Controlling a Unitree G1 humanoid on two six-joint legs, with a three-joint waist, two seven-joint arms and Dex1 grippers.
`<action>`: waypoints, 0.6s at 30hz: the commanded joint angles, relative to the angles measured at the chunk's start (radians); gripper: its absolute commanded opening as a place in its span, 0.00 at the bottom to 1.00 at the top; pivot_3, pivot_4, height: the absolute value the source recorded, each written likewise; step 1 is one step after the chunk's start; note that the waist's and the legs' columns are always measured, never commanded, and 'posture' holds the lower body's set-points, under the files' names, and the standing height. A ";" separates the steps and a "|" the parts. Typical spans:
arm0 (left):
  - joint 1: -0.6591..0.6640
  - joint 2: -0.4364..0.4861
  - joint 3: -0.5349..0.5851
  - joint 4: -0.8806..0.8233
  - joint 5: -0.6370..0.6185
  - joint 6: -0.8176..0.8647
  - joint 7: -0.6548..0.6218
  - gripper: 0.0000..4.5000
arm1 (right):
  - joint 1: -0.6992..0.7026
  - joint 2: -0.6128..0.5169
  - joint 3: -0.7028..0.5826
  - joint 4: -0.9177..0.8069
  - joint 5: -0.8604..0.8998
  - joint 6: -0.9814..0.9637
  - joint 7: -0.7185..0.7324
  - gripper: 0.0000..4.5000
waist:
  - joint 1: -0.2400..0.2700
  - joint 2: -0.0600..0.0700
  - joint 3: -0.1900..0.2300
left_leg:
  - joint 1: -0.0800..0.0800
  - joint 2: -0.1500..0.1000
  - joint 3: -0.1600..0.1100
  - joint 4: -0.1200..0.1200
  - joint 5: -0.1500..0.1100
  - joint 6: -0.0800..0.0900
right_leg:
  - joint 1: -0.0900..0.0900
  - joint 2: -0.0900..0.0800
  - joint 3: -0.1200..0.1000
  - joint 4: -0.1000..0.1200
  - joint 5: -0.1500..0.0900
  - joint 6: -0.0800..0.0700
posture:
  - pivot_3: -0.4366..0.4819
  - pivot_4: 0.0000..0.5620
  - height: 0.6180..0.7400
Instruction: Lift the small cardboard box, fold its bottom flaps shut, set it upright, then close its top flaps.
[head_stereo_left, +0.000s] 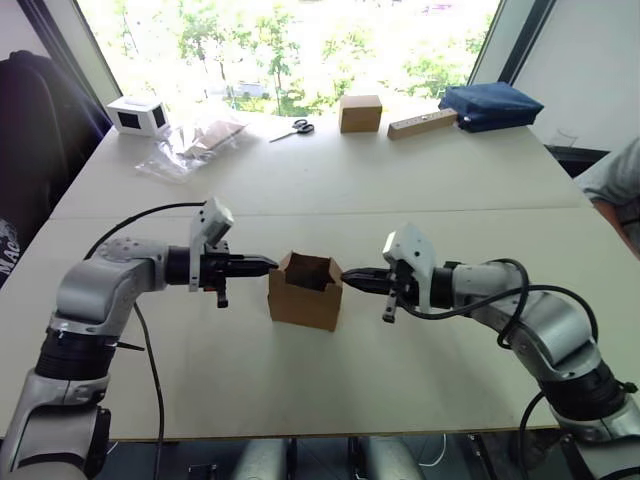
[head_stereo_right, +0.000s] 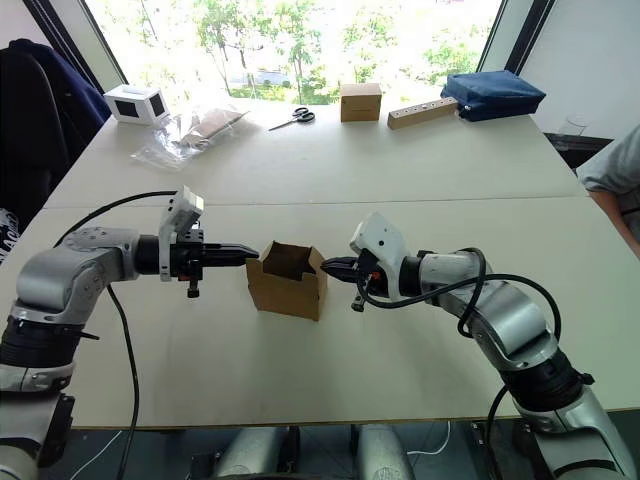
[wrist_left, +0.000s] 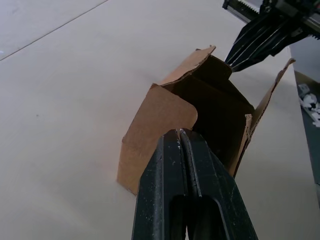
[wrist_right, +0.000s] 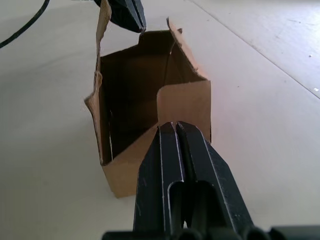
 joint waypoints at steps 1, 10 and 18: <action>-0.016 0.019 -0.019 -0.007 0.012 -0.040 -0.013 0.00 | -0.022 0.019 0.010 0.007 -0.037 -0.044 0.022 0.00 | 0.000 0.000 0.000 | 0.000 0.000 0.000 0.000 0.000 0.000 | 0.000 0.000 0.000 0.000 0.000 0.000 | 0.48 0.27 1.00; -0.007 0.007 -0.108 0.021 0.062 -0.104 -0.028 0.00 | -0.050 0.054 0.072 0.062 -0.119 -0.088 0.078 0.00 | 0.000 0.000 0.000 | 0.000 0.000 0.000 0.000 0.000 0.000 | 0.000 0.000 0.000 0.000 0.000 0.000 | 0.48 0.27 1.00; -0.012 -0.002 -0.131 0.051 0.090 -0.125 -0.009 0.00 | -0.076 0.065 0.104 0.113 -0.197 -0.105 0.096 0.00 | 0.000 0.000 0.000 | 0.000 0.000 0.000 0.000 0.000 0.000 | 0.000 0.000 0.000 0.000 0.000 0.000 | 0.48 0.27 1.00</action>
